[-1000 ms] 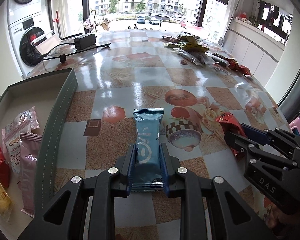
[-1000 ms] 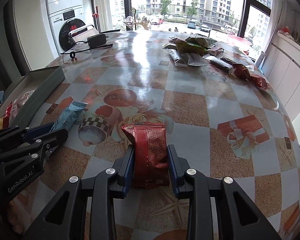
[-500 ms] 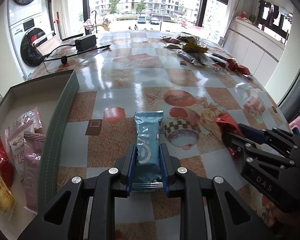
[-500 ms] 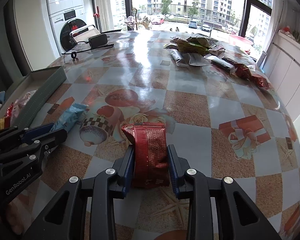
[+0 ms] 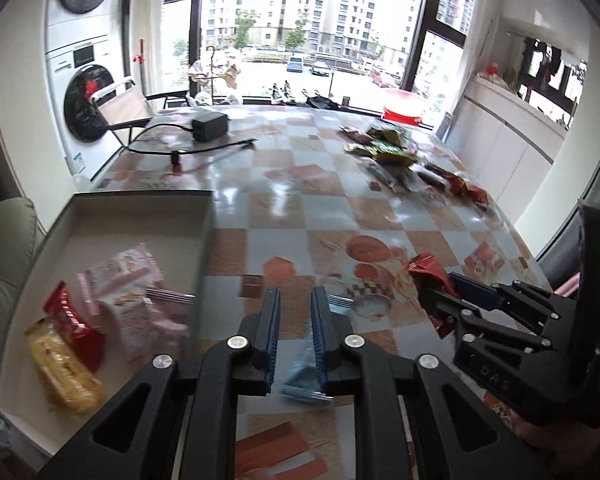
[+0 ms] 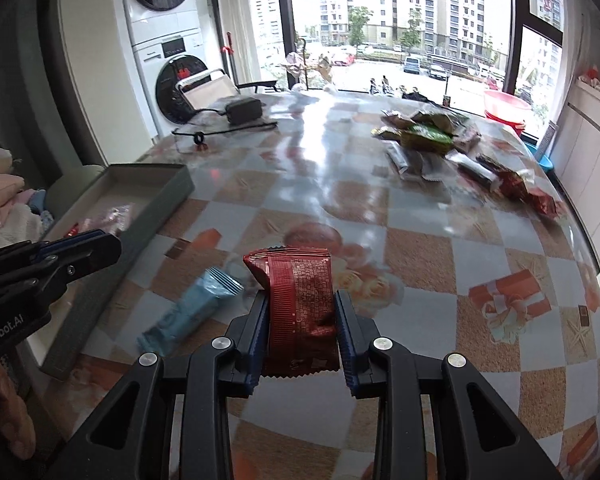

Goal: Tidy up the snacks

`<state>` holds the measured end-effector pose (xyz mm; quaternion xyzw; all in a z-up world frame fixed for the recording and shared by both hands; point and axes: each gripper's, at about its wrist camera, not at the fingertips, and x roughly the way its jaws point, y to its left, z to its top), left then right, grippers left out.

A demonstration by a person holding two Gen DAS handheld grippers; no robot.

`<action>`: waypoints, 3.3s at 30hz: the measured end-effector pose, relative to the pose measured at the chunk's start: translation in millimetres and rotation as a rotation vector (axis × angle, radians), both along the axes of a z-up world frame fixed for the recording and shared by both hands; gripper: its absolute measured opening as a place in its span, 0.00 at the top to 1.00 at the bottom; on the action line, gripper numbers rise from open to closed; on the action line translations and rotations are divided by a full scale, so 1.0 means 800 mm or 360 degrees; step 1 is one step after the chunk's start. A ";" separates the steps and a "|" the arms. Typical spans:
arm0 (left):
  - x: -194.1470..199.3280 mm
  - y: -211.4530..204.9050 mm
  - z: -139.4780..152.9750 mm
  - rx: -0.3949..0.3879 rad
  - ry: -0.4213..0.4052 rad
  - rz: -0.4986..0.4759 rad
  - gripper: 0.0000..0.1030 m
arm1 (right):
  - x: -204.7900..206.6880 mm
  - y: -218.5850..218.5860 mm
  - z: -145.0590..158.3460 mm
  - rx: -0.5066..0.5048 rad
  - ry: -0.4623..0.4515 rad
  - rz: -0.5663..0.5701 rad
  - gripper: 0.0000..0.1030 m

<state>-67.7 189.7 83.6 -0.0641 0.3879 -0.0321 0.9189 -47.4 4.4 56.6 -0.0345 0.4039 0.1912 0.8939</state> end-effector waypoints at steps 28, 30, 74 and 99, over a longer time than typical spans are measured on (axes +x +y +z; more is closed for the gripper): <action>0.030 -0.052 -0.061 -0.0018 0.0306 -0.0213 0.76 | -0.006 -0.063 0.001 0.0154 -0.0006 -0.0151 0.68; 0.025 -0.042 -0.047 -0.0036 0.0278 -0.0184 0.76 | -0.007 -0.057 0.004 0.0159 -0.0008 -0.0127 0.68; -0.031 0.195 -0.014 0.0030 0.0300 0.0383 0.76 | 0.012 0.255 0.052 -0.0015 0.0030 0.0585 0.68; -0.042 0.173 -0.012 0.0226 0.0251 0.0373 0.17 | 0.034 0.242 0.073 0.0149 0.0073 0.0538 0.18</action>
